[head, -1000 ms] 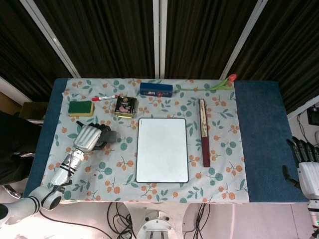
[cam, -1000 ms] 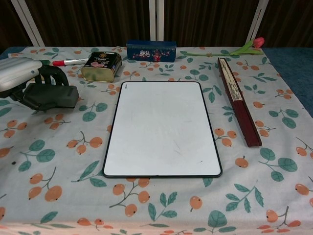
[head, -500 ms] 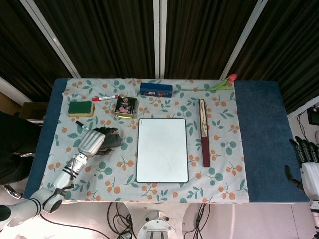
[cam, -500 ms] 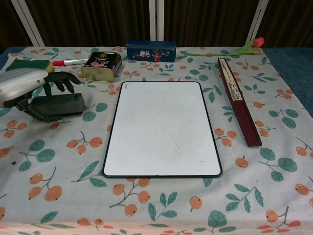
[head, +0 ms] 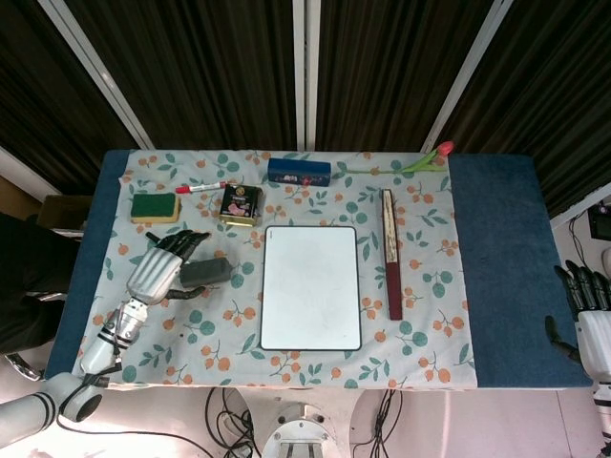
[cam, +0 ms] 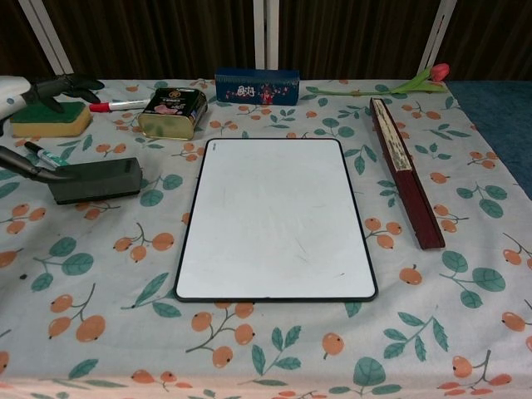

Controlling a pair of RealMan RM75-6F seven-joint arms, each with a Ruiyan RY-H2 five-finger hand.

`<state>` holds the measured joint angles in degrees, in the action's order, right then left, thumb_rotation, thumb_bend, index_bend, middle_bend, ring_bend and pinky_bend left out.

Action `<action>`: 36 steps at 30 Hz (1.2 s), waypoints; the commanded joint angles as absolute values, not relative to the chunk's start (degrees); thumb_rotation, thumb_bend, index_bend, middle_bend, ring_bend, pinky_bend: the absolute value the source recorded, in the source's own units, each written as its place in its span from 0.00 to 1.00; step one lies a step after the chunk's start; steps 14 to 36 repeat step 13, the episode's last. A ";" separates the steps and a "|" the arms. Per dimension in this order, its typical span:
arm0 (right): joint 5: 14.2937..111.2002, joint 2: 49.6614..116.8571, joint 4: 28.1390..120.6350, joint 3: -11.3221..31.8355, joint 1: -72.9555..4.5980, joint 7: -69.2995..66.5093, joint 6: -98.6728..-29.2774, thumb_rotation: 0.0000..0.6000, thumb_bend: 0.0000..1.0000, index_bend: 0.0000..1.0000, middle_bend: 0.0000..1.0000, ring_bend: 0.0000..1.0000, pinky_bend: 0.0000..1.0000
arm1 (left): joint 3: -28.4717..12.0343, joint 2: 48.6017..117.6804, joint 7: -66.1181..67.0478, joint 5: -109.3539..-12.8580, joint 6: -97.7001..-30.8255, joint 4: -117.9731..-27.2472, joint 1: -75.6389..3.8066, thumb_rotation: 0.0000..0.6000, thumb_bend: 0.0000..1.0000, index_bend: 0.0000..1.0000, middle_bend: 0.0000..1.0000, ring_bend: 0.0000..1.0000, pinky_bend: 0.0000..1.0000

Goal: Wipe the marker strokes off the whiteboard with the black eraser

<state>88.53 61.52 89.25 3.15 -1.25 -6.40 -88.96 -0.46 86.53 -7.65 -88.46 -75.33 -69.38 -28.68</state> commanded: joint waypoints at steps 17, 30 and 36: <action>90.19 63.93 86.50 2.93 -2.11 -5.31 -88.81 1.00 0.35 0.00 0.00 0.00 0.00 | 4.31 63.10 7.66 -85.79 -90.54 -92.80 -11.02 0.45 0.09 0.13 0.12 0.08 0.20; 90.19 63.93 86.50 2.93 -2.11 -5.31 -88.81 1.00 0.35 0.00 0.00 0.00 0.00 | 4.31 63.10 7.66 -85.79 -90.54 -92.80 -11.02 0.45 0.09 0.13 0.12 0.08 0.20; 90.19 63.93 86.50 2.93 -2.11 -5.31 -88.81 1.00 0.35 0.00 0.00 0.00 0.00 | 4.31 63.10 7.66 -85.79 -90.54 -92.80 -11.02 0.45 0.09 0.13 0.12 0.08 0.20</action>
